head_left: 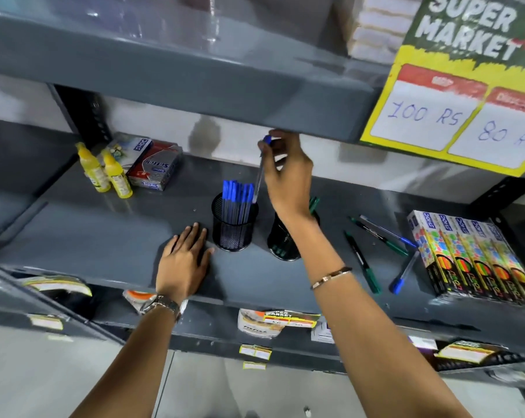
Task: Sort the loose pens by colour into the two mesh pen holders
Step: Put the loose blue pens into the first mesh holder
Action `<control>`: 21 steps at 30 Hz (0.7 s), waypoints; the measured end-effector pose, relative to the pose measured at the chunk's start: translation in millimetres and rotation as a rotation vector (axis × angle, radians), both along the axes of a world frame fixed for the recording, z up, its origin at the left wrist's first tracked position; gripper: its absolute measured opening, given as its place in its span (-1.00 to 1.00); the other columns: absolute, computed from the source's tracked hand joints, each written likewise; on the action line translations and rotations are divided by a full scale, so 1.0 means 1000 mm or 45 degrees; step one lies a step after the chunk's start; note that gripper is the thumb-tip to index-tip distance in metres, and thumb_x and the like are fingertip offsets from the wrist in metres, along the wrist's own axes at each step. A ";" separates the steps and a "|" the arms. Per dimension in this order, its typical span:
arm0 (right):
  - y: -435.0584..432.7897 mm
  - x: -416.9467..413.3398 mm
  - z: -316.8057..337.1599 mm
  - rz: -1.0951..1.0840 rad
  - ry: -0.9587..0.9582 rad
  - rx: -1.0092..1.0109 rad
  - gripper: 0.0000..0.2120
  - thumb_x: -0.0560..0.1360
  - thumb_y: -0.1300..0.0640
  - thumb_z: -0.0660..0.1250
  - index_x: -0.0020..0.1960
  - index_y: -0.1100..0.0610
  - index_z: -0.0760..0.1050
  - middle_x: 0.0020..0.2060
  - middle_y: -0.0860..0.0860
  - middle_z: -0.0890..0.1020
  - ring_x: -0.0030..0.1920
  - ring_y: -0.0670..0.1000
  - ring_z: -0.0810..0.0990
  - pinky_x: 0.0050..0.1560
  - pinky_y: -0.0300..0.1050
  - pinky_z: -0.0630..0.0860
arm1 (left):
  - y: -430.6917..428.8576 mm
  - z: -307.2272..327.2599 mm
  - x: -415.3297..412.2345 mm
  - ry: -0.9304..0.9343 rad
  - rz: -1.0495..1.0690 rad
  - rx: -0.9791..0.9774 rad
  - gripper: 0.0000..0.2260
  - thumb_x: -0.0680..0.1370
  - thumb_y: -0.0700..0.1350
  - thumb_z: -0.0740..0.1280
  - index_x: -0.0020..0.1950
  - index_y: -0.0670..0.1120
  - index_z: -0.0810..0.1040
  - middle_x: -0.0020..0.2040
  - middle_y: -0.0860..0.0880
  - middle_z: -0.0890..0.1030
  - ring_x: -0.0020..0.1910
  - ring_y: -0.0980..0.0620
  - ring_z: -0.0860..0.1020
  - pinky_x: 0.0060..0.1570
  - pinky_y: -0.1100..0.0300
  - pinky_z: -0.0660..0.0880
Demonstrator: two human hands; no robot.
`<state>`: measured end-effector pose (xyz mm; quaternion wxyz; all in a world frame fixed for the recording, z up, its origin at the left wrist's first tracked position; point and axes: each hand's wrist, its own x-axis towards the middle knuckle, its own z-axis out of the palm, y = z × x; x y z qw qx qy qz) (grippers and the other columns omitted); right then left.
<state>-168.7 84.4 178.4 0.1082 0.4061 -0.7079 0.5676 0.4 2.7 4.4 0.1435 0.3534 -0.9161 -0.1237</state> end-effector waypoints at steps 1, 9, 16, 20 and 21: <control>-0.004 0.002 -0.007 0.040 -0.037 0.069 -0.90 0.51 0.17 0.30 -0.02 0.20 0.45 -0.22 0.15 0.68 -0.21 0.17 0.64 -0.21 0.19 0.58 | 0.000 0.000 0.000 -0.001 0.002 0.004 -0.47 0.55 0.13 0.01 0.36 -0.16 0.41 0.38 -0.17 0.40 0.36 -0.13 0.36 0.33 -0.01 0.22; -0.016 0.011 -0.046 0.080 -0.042 0.556 -0.86 0.52 0.17 0.28 0.04 0.13 0.37 -0.15 0.15 0.65 -0.18 0.24 0.61 -0.19 0.18 0.59 | 0.000 0.001 0.000 -0.005 -0.007 -0.001 -0.47 0.55 0.13 0.00 0.37 -0.16 0.41 0.39 -0.17 0.40 0.37 -0.13 0.35 0.33 -0.01 0.21; -0.014 0.015 -0.058 -0.159 0.295 0.775 -0.80 0.53 0.14 0.23 0.11 0.15 0.52 0.06 0.18 0.55 0.09 0.22 0.45 0.05 0.09 0.45 | -0.001 0.000 0.002 -0.012 -0.018 -0.016 -0.47 0.56 0.13 -0.01 0.38 -0.15 0.39 0.40 -0.15 0.39 0.38 -0.11 0.33 0.35 0.04 0.14; -0.008 0.017 -0.058 -0.251 0.299 0.784 -0.80 0.53 0.14 0.22 0.09 0.14 0.54 0.05 0.20 0.52 0.08 0.24 0.44 0.05 0.09 0.40 | -0.002 -0.002 0.002 -0.003 -0.023 -0.041 -0.48 0.56 0.12 0.01 0.35 -0.18 0.42 0.37 -0.19 0.41 0.35 -0.14 0.37 0.32 0.06 0.12; -0.004 0.016 -0.057 -0.254 0.301 0.782 -0.80 0.53 0.13 0.22 0.09 0.13 0.54 0.05 0.20 0.53 0.08 0.24 0.44 0.05 0.09 0.40 | -0.001 -0.002 0.000 -0.003 -0.026 -0.047 -0.48 0.56 0.12 0.02 0.35 -0.18 0.43 0.37 -0.19 0.42 0.35 -0.15 0.37 0.32 0.05 0.13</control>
